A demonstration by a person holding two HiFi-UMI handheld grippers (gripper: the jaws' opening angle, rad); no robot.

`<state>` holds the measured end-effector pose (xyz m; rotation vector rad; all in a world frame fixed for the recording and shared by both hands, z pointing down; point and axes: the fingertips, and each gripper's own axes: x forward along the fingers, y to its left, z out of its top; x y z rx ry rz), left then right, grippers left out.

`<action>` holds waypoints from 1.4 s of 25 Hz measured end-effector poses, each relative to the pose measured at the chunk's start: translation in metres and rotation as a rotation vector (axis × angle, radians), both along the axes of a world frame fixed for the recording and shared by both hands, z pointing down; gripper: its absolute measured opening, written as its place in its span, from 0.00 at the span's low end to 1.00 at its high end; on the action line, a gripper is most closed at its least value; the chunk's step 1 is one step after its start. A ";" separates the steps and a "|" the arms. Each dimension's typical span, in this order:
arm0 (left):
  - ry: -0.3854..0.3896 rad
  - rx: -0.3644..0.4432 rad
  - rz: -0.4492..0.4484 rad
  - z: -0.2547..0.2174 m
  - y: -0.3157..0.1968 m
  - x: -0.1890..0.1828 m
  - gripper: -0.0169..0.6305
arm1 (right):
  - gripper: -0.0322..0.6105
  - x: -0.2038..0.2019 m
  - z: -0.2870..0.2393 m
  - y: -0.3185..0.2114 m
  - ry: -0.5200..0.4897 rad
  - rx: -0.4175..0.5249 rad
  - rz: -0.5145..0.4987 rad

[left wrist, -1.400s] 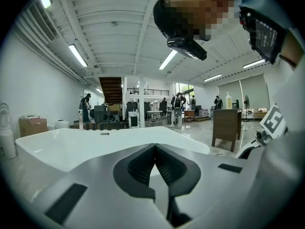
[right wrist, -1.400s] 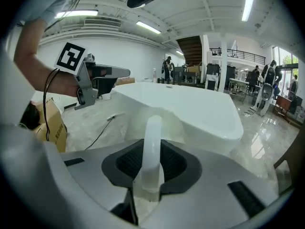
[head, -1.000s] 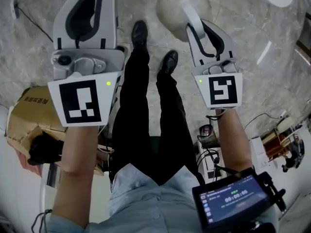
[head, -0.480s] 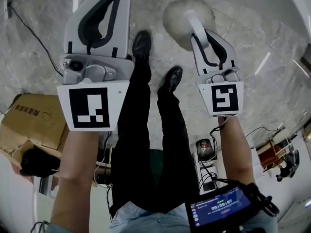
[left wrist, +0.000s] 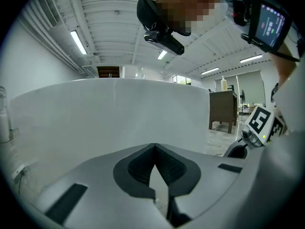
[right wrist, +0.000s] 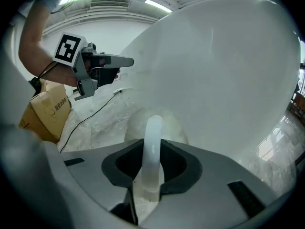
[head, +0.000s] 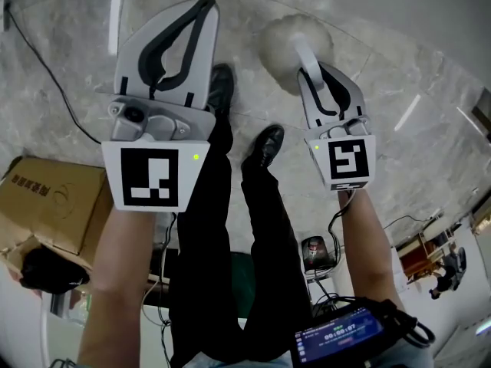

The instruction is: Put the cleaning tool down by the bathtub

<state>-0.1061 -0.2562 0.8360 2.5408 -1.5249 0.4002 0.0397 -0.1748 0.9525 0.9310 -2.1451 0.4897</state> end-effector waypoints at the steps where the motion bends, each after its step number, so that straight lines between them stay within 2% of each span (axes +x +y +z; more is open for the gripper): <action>1: -0.004 -0.004 0.001 0.006 0.001 0.002 0.05 | 0.21 0.002 0.007 0.000 0.005 -0.012 0.002; 16: -0.035 -0.019 0.041 0.063 0.001 0.006 0.05 | 0.21 -0.004 0.084 0.004 0.028 -0.070 -0.071; 23: -0.048 -0.040 0.048 0.082 0.005 0.002 0.05 | 0.21 -0.009 0.108 -0.006 0.033 -0.066 -0.073; 35: -0.050 -0.045 0.055 0.088 0.002 0.000 0.05 | 0.22 -0.012 0.129 -0.010 0.071 -0.073 -0.105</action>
